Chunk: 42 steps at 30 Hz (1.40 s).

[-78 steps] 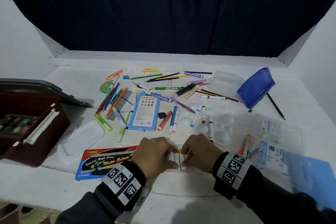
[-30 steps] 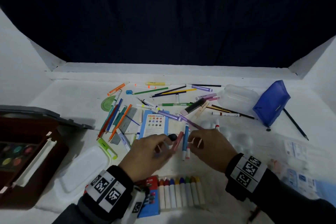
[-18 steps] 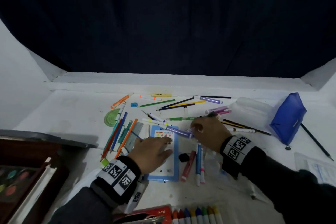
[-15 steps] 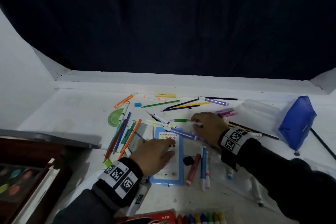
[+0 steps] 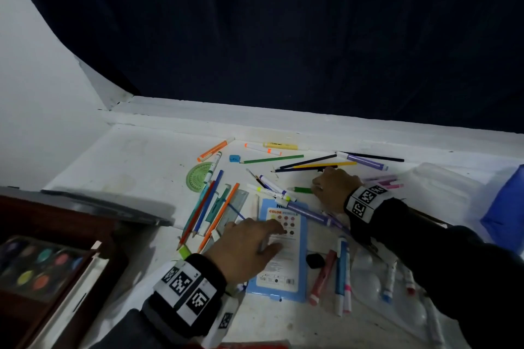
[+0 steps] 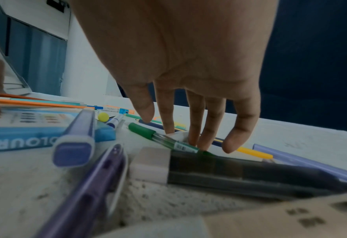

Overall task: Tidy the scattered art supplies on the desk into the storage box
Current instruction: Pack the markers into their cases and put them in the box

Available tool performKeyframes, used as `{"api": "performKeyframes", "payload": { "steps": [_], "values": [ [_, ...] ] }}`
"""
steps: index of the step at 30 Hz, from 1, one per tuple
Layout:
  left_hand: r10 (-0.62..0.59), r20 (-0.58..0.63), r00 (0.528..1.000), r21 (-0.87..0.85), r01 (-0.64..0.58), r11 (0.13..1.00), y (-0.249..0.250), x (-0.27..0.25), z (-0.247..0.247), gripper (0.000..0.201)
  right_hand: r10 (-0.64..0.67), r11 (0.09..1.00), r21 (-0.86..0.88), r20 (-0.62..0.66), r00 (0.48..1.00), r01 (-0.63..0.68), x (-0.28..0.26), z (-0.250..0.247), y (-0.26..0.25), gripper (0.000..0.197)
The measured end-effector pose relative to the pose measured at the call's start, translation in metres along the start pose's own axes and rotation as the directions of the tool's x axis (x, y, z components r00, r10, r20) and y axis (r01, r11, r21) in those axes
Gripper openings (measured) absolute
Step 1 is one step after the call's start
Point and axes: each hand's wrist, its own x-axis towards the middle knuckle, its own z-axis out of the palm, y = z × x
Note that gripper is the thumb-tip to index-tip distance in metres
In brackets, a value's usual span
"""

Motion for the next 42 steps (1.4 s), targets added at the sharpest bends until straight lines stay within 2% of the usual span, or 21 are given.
{"api": "performKeyframes", "payload": {
  "steps": [3,7,11,16,21,24,26,30,33,38,42],
  "values": [
    [0.019,0.014,1.0,0.004,-0.019,1.0,0.001,-0.003,0.002,0.036,-0.02,1.0,0.009,-0.063,0.998,0.021,-0.004,0.002,0.001,0.03],
    [0.025,0.028,0.999,0.021,-0.026,0.999,-0.001,-0.01,0.005,0.035,-0.051,0.994,0.084,-0.201,0.978,0.069,-0.012,0.007,0.003,0.022],
    [0.015,0.049,0.999,0.043,-0.017,0.999,0.005,-0.018,0.004,0.035,-0.075,0.976,0.178,-0.285,0.956,0.129,-0.024,0.004,0.003,0.018],
    [0.026,0.062,0.998,0.046,-0.029,0.999,0.008,-0.026,0.008,0.031,-0.089,0.899,0.351,-0.442,0.892,0.263,-0.05,0.003,-0.001,0.015],
    [0.098,-0.029,0.995,0.063,-0.096,0.993,0.012,-0.034,0.012,0.029,0.007,0.758,0.592,-0.425,0.905,0.273,-0.088,0.004,-0.01,0.021],
    [0.181,-0.086,0.98,0.041,-0.178,0.983,0.018,-0.04,0.01,0.026,-0.022,0.673,0.677,-0.384,0.923,0.298,-0.114,0.002,-0.013,0.022],
    [0.208,-0.12,0.971,0.026,-0.206,0.978,0.023,-0.045,0.009,0.025,-0.044,0.654,0.696,-0.355,0.934,0.296,-0.132,0.002,-0.014,0.023],
    [0.108,-0.128,0.986,0.027,-0.105,0.994,0.022,-0.043,-0.003,0.026,-0.014,0.603,0.74,-0.365,0.931,0.299,-0.16,0.009,-0.011,0.026],
    [0.006,-0.136,0.991,0.02,-0.003,1.0,0.011,-0.02,-0.018,0.027,0.031,0.584,0.759,-0.375,0.927,0.288,-0.175,0.017,-0.008,0.024],
    [-0.188,-0.108,0.976,0.032,0.193,0.981,-0.008,0.034,-0.036,0.02,0.122,0.38,0.891,-0.317,0.941,0.25,-0.199,0.025,-0.007,0.026],
    [-0.266,-0.005,0.964,0.137,0.265,0.955,-0.016,0.064,-0.037,0.03,0.151,0.275,0.931,-0.288,0.946,0.239,-0.217,0.031,0.0,0.032]
  ]
}}
